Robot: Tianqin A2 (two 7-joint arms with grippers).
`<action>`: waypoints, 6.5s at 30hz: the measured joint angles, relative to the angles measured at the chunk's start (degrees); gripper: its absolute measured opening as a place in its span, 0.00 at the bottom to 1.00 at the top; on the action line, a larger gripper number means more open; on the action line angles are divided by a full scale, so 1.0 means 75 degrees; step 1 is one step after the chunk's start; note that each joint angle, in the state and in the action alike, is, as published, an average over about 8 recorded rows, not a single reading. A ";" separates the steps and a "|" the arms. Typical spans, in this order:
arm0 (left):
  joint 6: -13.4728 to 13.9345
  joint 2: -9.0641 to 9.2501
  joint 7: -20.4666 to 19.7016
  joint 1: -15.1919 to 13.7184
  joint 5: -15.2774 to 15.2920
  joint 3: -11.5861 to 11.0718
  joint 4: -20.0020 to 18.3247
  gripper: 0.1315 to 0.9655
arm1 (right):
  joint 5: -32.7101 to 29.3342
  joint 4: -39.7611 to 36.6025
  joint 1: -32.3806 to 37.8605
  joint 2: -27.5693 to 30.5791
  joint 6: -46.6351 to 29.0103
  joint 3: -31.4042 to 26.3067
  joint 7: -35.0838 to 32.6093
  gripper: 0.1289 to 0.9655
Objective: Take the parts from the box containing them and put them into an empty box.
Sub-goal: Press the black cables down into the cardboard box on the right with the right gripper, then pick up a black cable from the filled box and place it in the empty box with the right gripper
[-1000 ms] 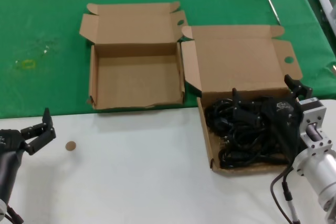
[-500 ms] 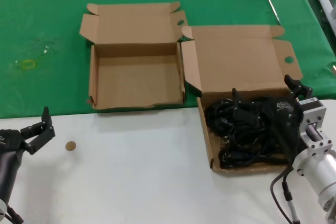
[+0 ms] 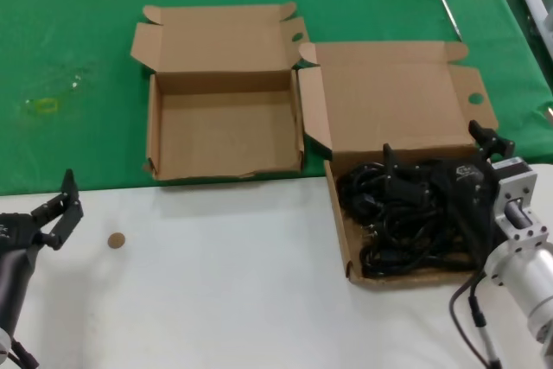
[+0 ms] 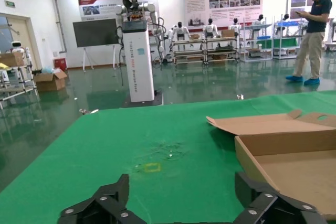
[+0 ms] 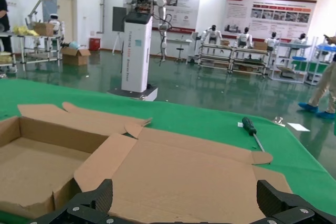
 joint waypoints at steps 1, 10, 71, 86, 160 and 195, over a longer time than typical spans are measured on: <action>0.0000 0.0000 0.0000 0.0000 0.0000 0.0000 0.0000 0.73 | 0.0009 0.0000 0.0008 0.0072 -0.0009 -0.0024 0.0014 1.00; 0.0000 0.0000 0.0000 0.0000 0.0001 0.0000 0.0000 0.59 | 0.0047 0.0024 0.0138 0.1225 -0.0370 -0.0368 0.0275 1.00; 0.0000 0.0000 -0.0001 0.0000 0.0000 0.0000 0.0000 0.02 | -0.2213 -0.2656 0.5125 0.4104 -0.7928 -0.2494 -0.4173 0.99; 0.0000 0.0000 -0.0001 0.0000 0.0001 0.0000 0.0000 0.02 | -0.2340 -0.2764 0.5134 0.4032 -0.7990 -0.2577 -0.4199 0.88; 0.0000 0.0000 -0.0003 0.0000 0.0002 0.0000 0.0000 0.02 | -0.3471 -0.1405 0.6412 0.2984 -0.7863 -0.3017 -0.1901 0.06; 0.0000 0.0000 -0.0003 0.0000 0.0002 0.0000 0.0000 0.02 | -0.3593 -0.5543 0.7476 -0.0795 -0.5702 -0.3885 -0.4058 0.06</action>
